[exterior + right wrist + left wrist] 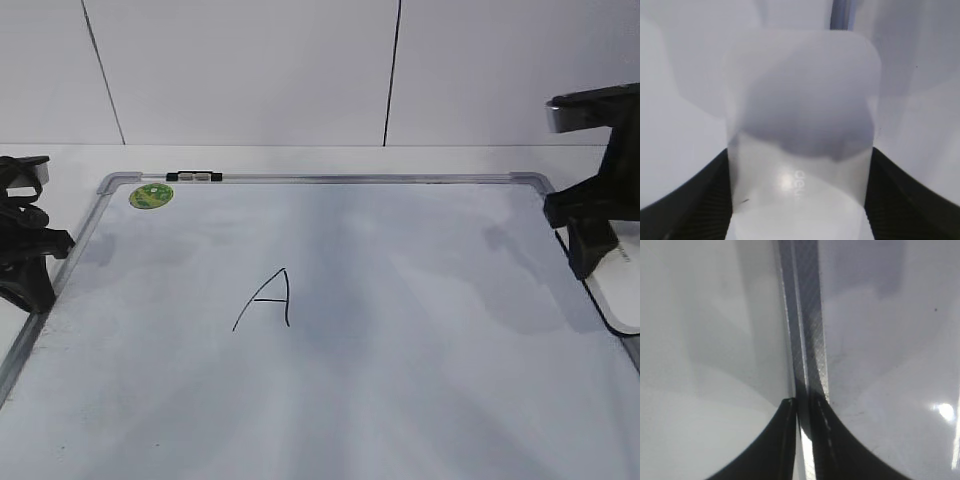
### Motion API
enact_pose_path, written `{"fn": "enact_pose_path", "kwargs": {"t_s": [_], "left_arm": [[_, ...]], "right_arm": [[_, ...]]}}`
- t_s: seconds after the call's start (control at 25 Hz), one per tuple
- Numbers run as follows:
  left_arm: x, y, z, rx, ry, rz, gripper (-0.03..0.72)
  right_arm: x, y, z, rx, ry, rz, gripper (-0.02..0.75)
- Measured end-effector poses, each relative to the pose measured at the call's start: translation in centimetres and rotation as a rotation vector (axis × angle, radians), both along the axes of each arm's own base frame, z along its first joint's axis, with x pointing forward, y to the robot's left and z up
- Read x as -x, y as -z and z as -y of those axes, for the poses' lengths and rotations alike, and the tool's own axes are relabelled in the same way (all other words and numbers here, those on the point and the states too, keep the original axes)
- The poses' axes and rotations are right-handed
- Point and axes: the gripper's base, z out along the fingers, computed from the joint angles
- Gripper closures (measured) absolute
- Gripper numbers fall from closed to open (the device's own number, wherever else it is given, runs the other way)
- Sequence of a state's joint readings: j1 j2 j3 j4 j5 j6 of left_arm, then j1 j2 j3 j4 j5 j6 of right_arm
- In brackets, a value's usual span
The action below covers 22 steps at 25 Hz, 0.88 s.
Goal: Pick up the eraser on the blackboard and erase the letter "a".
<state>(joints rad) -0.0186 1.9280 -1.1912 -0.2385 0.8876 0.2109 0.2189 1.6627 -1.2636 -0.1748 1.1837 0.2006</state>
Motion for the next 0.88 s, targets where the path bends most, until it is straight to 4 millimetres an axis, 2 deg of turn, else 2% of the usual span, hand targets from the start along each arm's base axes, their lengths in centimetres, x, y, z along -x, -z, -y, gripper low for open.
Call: {"fn": "enact_pose_path", "kwargs": {"t_s": [0.24, 0.44, 0.76, 0.88], "left_arm": [[0.0, 0.0, 0.0, 0.000, 0.000, 0.000, 0.621], [0.0, 0.0, 0.0, 0.002, -0.001, 0.000, 0.620], [0.0, 0.0, 0.0, 0.002, -0.001, 0.000, 0.620], [0.0, 0.0, 0.0, 0.002, -0.002, 0.000, 0.620]], "right_arm": [[-0.7, 0.2, 2.1, -0.018, 0.078, 0.027, 0.174], [-1.5, 1.2, 2.2, -0.023, 0.078, 0.039, 0.174], [-3.0, 4.8, 1.9, -0.018, 0.072, -0.013, 0.174], [-3.4, 5.4, 1.9, -0.016, 0.067, -0.011, 0.174]]}}
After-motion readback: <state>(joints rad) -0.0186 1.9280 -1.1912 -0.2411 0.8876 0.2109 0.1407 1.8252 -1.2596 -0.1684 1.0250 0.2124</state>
